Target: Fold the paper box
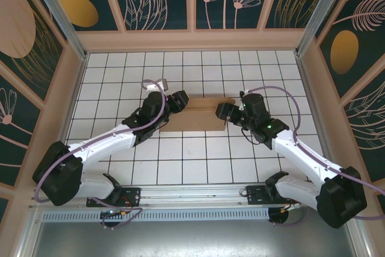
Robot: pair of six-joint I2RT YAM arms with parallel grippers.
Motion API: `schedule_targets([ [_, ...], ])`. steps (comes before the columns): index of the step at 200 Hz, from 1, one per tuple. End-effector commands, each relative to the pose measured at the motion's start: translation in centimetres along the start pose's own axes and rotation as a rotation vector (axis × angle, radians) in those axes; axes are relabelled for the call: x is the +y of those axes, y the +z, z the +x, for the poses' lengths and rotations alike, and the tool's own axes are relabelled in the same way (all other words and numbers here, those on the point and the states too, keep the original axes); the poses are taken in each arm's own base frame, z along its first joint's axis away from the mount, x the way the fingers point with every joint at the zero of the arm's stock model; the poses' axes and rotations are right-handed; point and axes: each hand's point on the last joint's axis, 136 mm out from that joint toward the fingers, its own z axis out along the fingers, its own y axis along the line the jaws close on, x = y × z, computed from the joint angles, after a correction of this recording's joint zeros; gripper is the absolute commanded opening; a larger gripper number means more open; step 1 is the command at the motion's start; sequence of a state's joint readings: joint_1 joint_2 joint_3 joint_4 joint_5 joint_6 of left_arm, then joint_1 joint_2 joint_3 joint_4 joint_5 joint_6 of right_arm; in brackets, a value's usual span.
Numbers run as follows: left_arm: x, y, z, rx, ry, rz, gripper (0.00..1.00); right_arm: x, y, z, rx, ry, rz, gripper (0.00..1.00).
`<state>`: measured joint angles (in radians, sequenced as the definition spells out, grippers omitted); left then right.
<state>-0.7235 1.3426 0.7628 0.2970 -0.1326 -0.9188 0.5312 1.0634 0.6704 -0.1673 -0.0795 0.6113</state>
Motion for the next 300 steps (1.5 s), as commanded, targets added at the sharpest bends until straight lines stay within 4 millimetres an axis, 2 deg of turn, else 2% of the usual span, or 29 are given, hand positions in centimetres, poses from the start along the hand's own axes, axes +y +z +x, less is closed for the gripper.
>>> schedule_targets([
  [1,5.1,-0.2,5.3,0.18,-0.007,-0.135,0.51,0.5,-0.1,-0.5,-0.045,0.011,-0.03,0.85],
  [21,5.2,-0.6,5.2,0.173,-0.006,-0.136,0.51,0.0,0.4,0.1,-0.035,0.024,-0.027,0.82],
  [36,5.5,-0.8,5.3,0.172,-0.004,-0.141,0.51,0.4,0.4,0.1,-0.042,0.021,-0.056,0.82],
  [98,5.8,-0.8,5.7,0.186,0.007,-0.142,0.52,4.0,-2.1,-1.5,-0.107,0.006,-0.23,0.87],
  [127,5.5,-0.7,5.6,0.189,0.02,-0.135,0.52,3.3,-1.3,-1.8,-0.101,0.016,-0.176,0.88],
  [159,5.1,-0.6,5.5,0.196,0.037,-0.128,0.53,1.7,0.8,-1.5,-0.069,0.055,-0.082,0.81],
  [180,4.5,-0.6,5.3,0.198,0.046,-0.112,0.53,0.8,1.6,-1.1,-0.067,0.075,-0.055,0.74],
  [203,3.1,-1.2,3.7,0.166,0.076,-0.093,0.61,0.0,1.7,-0.8,-0.075,0.082,-0.029,0.69],
  [233,1.8,-3.3,1.1,0.096,0.096,-0.099,0.71,-0.7,1.5,-0.1,-0.075,0.093,-0.018,0.66],
  [277,3.2,-6.5,-0.9,0.04,0.086,-0.176,0.76,-1.2,1.7,0.5,-0.068,0.105,-0.011,0.65],
  [300,4.2,-7.2,-1.4,0.023,0.079,-0.196,0.77,-0.8,1.9,1.0,-0.061,0.097,-0.024,0.65],
])
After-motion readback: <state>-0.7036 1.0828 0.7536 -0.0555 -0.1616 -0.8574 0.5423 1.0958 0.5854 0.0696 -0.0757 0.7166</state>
